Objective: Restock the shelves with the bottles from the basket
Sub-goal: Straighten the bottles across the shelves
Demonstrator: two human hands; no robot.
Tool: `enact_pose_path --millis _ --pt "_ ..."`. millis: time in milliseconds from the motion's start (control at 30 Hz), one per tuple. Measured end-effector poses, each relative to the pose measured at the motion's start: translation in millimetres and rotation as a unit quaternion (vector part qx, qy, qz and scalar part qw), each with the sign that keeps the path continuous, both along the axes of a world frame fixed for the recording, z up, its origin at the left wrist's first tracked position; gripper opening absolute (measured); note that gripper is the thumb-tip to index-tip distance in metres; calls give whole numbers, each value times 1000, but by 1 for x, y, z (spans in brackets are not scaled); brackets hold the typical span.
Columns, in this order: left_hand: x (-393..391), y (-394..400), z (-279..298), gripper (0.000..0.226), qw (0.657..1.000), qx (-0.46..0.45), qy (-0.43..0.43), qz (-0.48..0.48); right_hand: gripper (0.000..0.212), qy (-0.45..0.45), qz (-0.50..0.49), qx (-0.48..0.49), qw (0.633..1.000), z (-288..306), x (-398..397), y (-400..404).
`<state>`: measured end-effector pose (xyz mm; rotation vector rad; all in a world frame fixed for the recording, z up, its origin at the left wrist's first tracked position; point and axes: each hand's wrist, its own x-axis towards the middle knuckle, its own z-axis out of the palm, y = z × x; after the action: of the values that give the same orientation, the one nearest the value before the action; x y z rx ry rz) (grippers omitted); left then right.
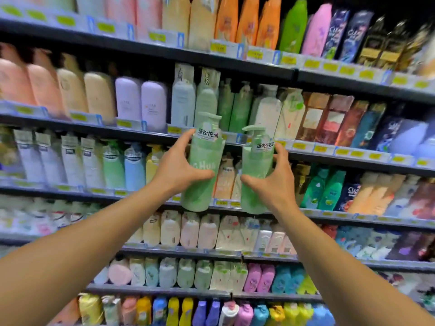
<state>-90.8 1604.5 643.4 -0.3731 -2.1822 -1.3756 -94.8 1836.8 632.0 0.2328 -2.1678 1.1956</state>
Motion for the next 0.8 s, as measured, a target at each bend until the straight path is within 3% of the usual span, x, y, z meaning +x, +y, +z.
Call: enact_pose_path --millis 333,800 --pt "-45 -47 41 103 999 -16 35 -23 106 65 13 64 996 70 -54 -36" --pt "-127 -38 55 103 997 -44 63 -13 101 175 24 -15 984 113 -150 -24"
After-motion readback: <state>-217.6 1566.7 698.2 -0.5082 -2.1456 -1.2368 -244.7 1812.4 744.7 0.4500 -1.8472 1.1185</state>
